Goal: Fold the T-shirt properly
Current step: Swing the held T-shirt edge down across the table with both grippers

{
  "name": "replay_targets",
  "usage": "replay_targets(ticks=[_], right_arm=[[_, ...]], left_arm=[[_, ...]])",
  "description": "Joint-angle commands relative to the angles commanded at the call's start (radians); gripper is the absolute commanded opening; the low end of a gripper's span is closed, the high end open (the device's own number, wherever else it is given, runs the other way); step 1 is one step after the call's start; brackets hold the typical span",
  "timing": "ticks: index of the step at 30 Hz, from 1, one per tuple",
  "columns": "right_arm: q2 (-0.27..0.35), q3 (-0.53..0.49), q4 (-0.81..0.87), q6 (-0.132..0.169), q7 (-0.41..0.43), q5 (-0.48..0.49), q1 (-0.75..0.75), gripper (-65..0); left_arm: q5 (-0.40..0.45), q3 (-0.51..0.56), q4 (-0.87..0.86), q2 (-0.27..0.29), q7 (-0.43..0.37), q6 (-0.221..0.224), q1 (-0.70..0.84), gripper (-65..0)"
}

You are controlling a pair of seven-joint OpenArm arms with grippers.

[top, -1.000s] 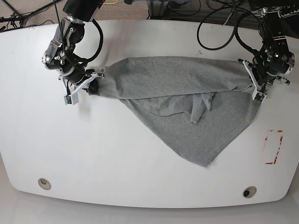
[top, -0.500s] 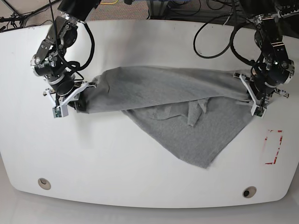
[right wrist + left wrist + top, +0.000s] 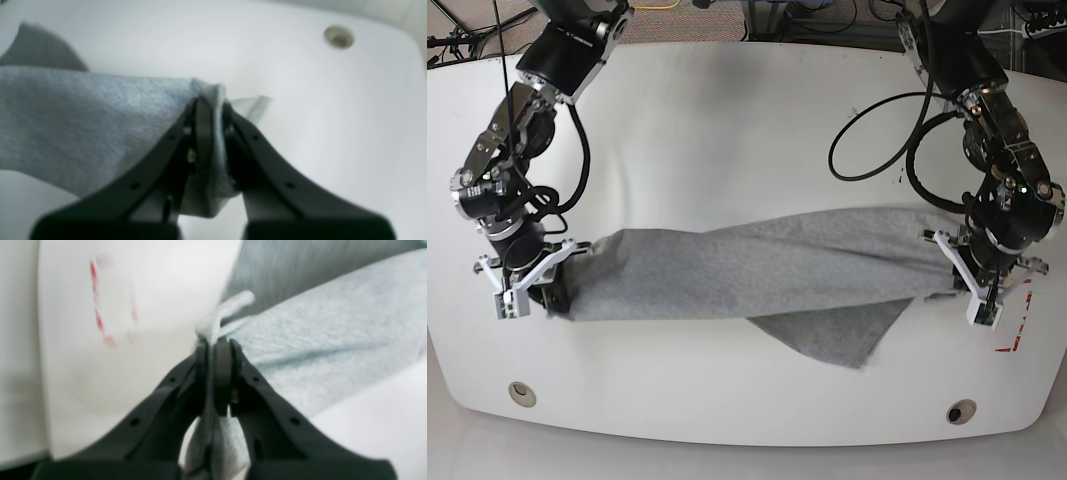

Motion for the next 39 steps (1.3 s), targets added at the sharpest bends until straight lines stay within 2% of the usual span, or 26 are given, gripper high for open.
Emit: replay_targets(ticks=[8,10,14,20,25,31,36,39], right_arm=[[0.075,-0.087,-0.143,0.0,0.002,0.0,0.239,-65.0],[0.083,-0.109,-0.175,0.0,0.002,0.0,0.292,-65.0],[0.127,-0.176,-0.272,0.0,0.003,-0.002,0.446,-65.0],[0.173,-0.25,-0.376,0.0,0.005,-0.002,0.632,-65.0],[0.21,-0.305,-0.428,0.0,0.005,-0.002,0.75,-65.0],[0.241,-0.305,-0.414,0.0,-0.002,0.0,0.74,-65.0],[0.256,-0.302,-0.35,0.0,-0.002,0.054,0.601,-65.0],[0.255,-0.259,-0.301,0.0,-0.002,0.083,0.479,-65.0]], left_arm=[[0.005,0.003,-0.044,0.049,-0.002,0.005,-0.224,-64.0],[0.005,0.003,-0.055,0.049,-0.002,0.017,-0.269,-64.0],[0.005,0.003,-0.097,0.049,-0.005,0.084,-0.405,-64.0],[0.003,-0.002,-0.149,0.041,-0.005,0.098,-0.559,-63.9],[0.003,0.0,-0.149,0.018,-0.006,0.098,-0.611,-63.9],[0.003,-0.005,-0.109,0.0,-0.003,0.098,-0.605,-63.9],[-0.002,-0.005,-0.071,-0.025,-0.005,0.097,-0.503,-63.9],[-0.003,-0.003,-0.064,-0.025,-0.005,0.094,-0.428,-63.9]])
